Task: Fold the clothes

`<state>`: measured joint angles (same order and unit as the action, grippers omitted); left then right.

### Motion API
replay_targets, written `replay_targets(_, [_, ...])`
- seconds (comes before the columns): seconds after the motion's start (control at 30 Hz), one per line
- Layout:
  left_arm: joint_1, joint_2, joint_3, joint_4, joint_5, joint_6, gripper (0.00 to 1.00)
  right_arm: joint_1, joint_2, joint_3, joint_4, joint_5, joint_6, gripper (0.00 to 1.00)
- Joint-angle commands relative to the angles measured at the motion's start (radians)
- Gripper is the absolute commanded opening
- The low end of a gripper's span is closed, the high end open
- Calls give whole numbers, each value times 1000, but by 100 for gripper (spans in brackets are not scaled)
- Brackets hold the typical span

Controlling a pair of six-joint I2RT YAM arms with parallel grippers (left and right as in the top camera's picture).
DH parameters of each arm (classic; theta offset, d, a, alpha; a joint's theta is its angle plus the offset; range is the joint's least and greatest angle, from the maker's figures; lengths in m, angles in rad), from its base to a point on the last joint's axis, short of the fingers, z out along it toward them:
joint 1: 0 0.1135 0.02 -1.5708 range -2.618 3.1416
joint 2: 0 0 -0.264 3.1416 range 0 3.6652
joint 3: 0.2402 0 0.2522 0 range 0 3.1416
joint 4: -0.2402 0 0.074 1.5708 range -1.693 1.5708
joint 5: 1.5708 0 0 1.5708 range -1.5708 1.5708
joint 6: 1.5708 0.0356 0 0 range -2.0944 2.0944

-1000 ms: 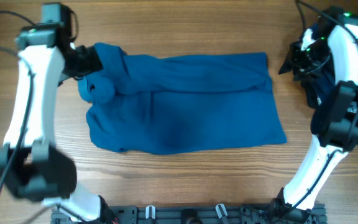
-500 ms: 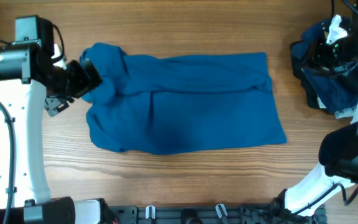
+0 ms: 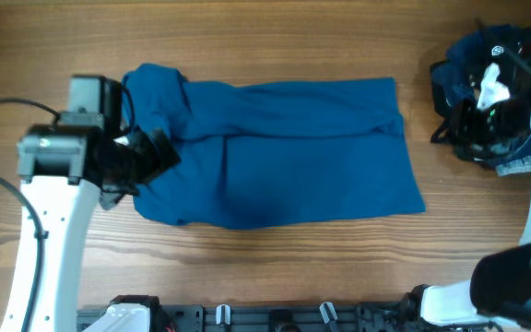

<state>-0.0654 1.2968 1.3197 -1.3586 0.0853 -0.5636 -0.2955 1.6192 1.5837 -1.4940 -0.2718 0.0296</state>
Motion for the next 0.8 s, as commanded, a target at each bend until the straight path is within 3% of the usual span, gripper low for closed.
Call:
replay_targets(0.0, [-32, -70, -175, 100, 71, -22, 100, 6, -193, -161, 90, 10, 68, 48])
replay_targets(0.2, [-86, -98, -396, 236, 86, -22, 100, 6, -324, -326, 132, 10, 81, 54])
replay_targets(0.27, [-123, -98, -465, 260, 82, -33, 96, 13, -319, -393, 150, 10, 77, 53])
replay_targets(0.5, [-222, -97, -546, 268, -18, -152, 98, 76, -315, -555, 310, 2, 135, 53])
replay_targets(0.77, [-227, -64, -593, 336, -88, -195, 99, 112, -315, -666, 472, 2, 164, 53])
